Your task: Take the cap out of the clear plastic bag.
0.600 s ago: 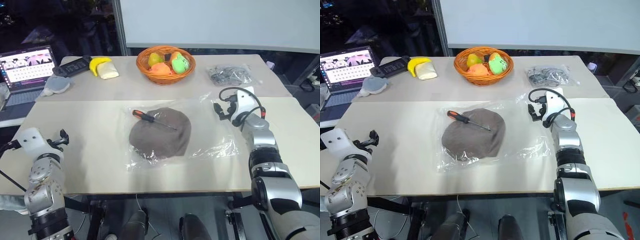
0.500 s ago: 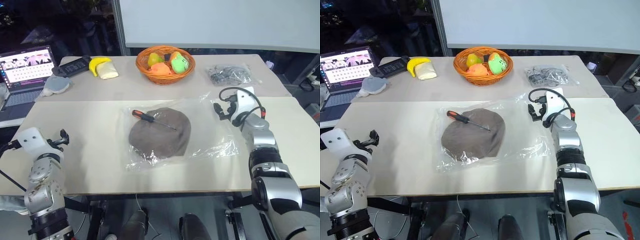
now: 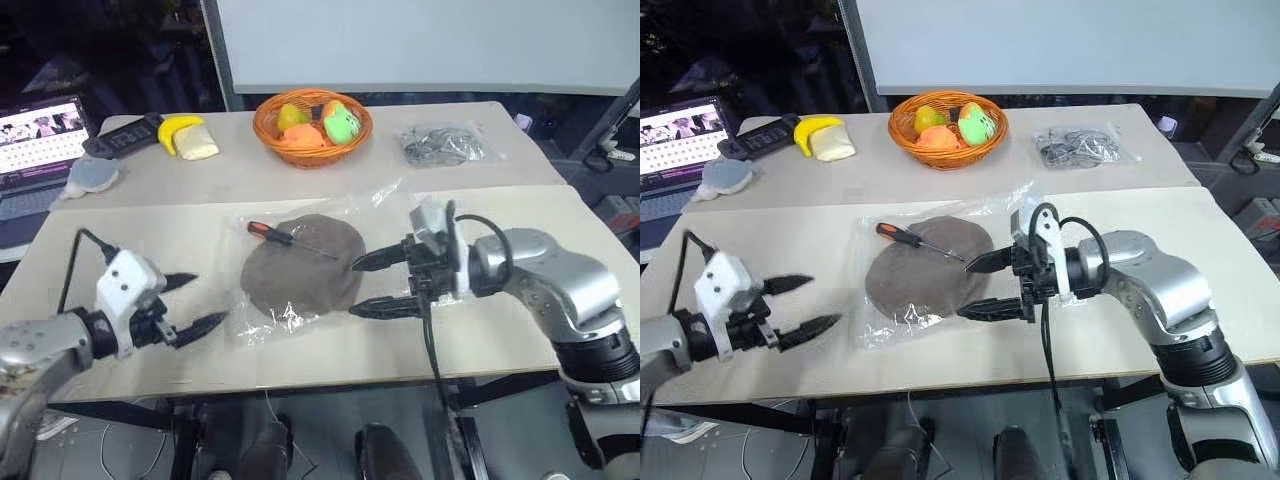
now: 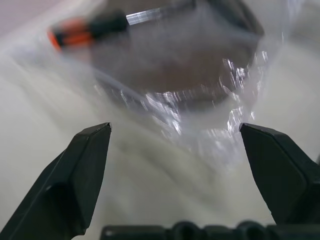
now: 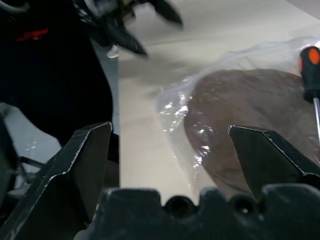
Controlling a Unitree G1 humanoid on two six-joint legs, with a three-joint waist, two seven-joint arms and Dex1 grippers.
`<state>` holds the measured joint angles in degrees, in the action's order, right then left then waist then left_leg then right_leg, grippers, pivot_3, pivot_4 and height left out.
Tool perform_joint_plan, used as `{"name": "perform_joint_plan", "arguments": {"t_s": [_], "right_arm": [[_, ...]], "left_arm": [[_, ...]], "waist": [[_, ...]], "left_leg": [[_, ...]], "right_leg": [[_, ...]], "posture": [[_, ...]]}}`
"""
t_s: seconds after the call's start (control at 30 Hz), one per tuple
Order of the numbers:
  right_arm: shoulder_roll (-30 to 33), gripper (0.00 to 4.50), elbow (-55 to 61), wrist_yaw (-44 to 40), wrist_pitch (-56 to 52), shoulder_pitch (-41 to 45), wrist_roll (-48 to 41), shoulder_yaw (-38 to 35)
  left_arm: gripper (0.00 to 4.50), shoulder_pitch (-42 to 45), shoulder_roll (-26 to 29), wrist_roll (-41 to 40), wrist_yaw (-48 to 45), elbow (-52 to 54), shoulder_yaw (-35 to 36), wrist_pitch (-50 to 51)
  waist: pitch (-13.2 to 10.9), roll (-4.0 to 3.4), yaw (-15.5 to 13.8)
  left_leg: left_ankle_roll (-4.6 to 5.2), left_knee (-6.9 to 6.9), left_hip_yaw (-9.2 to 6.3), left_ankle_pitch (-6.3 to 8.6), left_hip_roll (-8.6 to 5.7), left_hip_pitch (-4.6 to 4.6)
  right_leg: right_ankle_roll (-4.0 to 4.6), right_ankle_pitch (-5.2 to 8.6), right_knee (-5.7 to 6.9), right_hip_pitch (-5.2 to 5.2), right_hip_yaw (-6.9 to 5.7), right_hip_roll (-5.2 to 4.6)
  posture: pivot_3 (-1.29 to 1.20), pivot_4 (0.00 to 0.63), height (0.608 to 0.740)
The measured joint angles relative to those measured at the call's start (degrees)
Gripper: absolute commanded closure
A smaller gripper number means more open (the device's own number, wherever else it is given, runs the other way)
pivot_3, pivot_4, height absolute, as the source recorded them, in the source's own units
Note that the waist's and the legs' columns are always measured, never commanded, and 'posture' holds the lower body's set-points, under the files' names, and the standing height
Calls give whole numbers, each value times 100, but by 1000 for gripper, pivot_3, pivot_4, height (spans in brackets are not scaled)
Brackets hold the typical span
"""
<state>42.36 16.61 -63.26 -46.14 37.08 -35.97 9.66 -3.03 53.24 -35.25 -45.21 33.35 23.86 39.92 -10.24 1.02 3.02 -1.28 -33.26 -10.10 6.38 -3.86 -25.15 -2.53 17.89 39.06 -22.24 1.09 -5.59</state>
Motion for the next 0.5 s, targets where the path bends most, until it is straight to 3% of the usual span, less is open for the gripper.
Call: {"name": "perform_joint_plan", "arguments": {"t_s": [0.1, 0.2, 0.3, 0.4, 0.5], "right_arm": [[-34, 0, -28, 150, 4, -48, 139, 6], [-135, 0, -17, 327, 7, -135, 221, -8], [-229, 0, 6, 505, 10, -203, 305, -8], [-273, 0, 41, 761, 6, -228, 329, -123], [-249, 0, 172, 1004, -35, -328, 330, -233]], "left_arm": [[91, 575, 65, 238, -145, -468, -523, -190], [91, 1871, 25, 823, -379, -1638, -1417, -749], [91, 3507, -256, 1713, -687, -3616, -2252, -1724], [91, 5448, -952, 2992, -835, -6662, -3272, -3399], [91, 6653, -1636, 3819, -886, -8959, -3809, -4685]], "waist": [[-1, 0, -68], [-2, 4, -186], [-3, 6, -232], [-4, 12, -274], [-8, 18, -204]], "left_leg": [[-6, -3, 10, -4, 10, 0], [-15, -7, 10, -9, 11, -1], [-20, -13, 13, -13, 10, -3], [-22, -29, 15, -15, 7, -15], [-21, -51, 16, -13, -18, -47]], "right_leg": [[14, -10, -1, 0, 6, 10], [8, -15, -1, 5, 3, 21], [-6, -25, -6, 10, 5, 24], [-25, -36, -11, 11, -1, 25], [-36, -40, -13, 1, 0, 1]], "posture": [[0, 150, 740], [0, 150, 740], [0, 150, 740], [0, 150, 740], [0, 150, 740]]}}
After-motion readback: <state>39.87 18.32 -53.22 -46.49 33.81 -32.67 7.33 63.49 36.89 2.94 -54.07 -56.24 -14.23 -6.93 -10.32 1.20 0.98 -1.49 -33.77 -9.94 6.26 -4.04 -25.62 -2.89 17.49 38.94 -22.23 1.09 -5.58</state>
